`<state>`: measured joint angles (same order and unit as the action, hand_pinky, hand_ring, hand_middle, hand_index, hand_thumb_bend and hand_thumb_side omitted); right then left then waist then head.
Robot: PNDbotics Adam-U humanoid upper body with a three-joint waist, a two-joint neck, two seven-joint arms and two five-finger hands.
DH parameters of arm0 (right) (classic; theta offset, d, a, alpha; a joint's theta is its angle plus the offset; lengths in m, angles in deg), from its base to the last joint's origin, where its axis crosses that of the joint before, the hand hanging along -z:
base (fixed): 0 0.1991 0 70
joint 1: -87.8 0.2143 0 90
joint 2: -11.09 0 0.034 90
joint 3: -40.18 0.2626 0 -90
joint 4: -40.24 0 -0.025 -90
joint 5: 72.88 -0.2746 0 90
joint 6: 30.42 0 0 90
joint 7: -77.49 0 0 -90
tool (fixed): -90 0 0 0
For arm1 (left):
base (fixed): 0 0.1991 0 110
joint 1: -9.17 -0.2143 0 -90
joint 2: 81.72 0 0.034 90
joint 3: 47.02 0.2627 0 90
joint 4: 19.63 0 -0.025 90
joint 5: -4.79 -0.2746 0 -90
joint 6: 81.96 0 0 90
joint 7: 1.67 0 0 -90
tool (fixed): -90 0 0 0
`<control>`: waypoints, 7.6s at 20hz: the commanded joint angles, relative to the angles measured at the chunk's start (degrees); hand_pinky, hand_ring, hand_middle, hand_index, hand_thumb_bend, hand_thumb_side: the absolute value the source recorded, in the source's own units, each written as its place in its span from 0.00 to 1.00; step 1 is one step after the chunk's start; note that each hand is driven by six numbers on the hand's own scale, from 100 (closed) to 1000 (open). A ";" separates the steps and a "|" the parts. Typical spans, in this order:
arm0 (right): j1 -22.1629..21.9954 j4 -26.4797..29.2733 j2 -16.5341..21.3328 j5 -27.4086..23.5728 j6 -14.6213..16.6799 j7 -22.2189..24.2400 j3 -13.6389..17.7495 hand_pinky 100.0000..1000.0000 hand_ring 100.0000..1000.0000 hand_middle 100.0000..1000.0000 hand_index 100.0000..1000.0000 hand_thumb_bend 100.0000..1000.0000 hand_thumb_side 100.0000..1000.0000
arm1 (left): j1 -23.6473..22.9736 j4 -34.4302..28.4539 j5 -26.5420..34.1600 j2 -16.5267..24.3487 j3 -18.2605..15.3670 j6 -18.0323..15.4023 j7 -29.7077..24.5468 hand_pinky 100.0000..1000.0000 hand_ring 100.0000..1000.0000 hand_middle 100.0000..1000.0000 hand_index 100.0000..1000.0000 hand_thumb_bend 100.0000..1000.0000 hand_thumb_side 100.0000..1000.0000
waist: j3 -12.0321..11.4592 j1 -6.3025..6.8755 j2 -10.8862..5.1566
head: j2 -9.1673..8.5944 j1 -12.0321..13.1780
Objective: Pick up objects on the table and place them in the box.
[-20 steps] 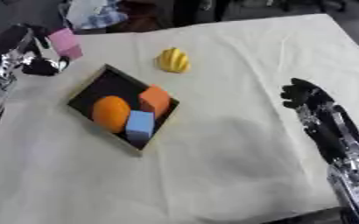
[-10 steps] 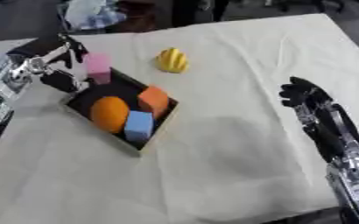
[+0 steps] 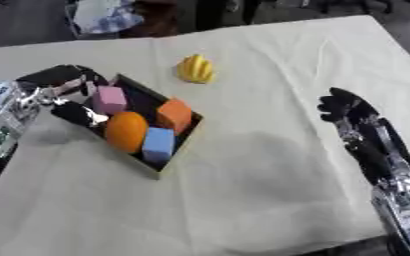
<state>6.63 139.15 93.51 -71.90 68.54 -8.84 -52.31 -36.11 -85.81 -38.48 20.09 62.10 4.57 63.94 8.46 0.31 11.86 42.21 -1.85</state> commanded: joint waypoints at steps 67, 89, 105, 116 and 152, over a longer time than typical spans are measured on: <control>53.96 -71.66 8.50 49.80 7.14 13.27 3.28 0.85 0.90 0.86 0.94 0.00 0.57 | -35.47 -46.97 40.27 -16.34 -19.77 7.75 29.80 0.71 0.50 0.57 0.72 0.11 0.68 | -19.49 -0.51 -2.00 | -0.12 -14.01; 54.25 -52.29 7.03 46.52 19.17 5.57 -2.95 0.78 0.75 0.48 0.62 0.00 0.00 | -35.73 -46.88 39.80 -16.85 -19.90 8.39 30.20 0.71 0.50 0.56 0.72 0.08 0.69 | -19.09 -1.08 -1.99 | -0.03 -14.02; 50.71 -47.71 2.17 43.76 23.68 23.96 -11.93 0.80 0.79 0.65 0.79 0.00 0.03 | -35.71 -46.65 39.91 -16.87 -20.06 8.41 30.09 0.72 0.50 0.56 0.72 0.05 0.70 | -19.17 -1.14 -1.94 | -0.34 -13.95; 50.70 -53.18 0.60 50.10 24.34 20.83 -9.72 0.81 0.80 0.69 0.83 0.00 0.12 | -35.70 -46.50 39.85 -17.01 -20.02 8.40 29.59 0.72 0.50 0.57 0.72 0.04 0.71 | -19.29 -1.06 -1.88 | -0.44 -14.09; 40.95 -25.05 19.41 19.21 13.41 11.71 0.56 0.83 0.85 0.85 0.95 0.00 0.37 | -37.45 -45.20 37.73 -17.79 -24.47 9.17 33.61 0.74 0.53 0.59 0.72 0.01 0.74 | -10.81 -0.94 -1.20 | -0.55 -3.10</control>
<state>46.62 112.10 111.37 -51.20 83.00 3.83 -53.57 -73.67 -130.48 -0.36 1.77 38.70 13.77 96.69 -2.05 -1.04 11.33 42.20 -6.21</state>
